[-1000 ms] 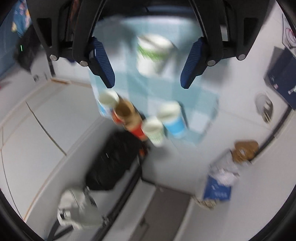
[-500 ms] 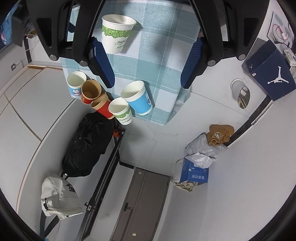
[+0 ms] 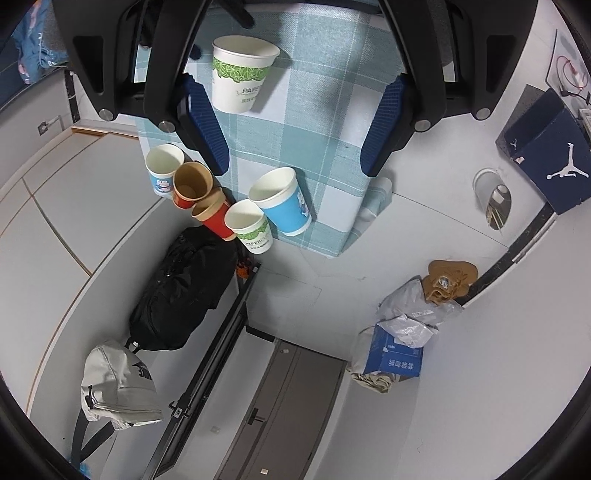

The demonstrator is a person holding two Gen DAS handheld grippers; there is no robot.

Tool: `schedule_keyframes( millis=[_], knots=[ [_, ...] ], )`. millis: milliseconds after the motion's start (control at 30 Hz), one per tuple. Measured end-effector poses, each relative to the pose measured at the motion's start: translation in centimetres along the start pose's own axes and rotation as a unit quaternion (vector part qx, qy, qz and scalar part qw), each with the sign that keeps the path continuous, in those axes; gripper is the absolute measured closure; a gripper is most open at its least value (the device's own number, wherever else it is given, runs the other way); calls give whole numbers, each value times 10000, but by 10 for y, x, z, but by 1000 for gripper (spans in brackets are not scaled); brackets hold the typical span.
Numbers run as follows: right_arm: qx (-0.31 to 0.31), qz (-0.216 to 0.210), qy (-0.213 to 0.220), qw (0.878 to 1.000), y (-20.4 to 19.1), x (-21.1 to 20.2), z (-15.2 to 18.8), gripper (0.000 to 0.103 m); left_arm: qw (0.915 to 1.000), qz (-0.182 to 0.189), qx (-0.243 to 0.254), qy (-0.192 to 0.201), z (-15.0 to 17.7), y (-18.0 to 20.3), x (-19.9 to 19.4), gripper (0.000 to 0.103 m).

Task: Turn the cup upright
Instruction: 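Reach the right gripper to the white green-leaf cup and grasp its rim, then rotate the held cup with the right gripper, setting its base on the cloth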

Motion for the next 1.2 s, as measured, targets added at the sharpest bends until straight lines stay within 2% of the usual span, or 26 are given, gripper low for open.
schedule_keyframes(
  millis=[333, 600, 733, 1033, 1200],
  knots=[
    [145, 441, -243, 9986, 8, 15, 7, 63, 9998, 51, -151, -71, 0, -6, 0, 33],
    [747, 592, -319, 9949, 33, 17, 8, 96, 9995, 123, -268, -124, 1, -8, 1, 33],
    [908, 619, -298, 9935, 41, 11, 5, 100, 9994, 160, -238, -177, 3, -5, 4, 33],
    [1076, 540, -273, 9924, 59, -13, -17, 101, 9993, 256, -53, -275, 8, 5, 5, 33],
    [1226, 257, -664, 9899, 73, -27, -30, 101, 9988, 320, 16, -374, 12, 12, 7, 33]
  ],
)
Point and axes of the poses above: each gripper's, at about its wrist camera, not at the fingertips, and x roughly the way its jaws point, y to its right, z to its underside, the point moved 2 cm from there along x, roughly the way its jaws point, and after that the axes turned 13 degrees about y, right-handed, at the moved point
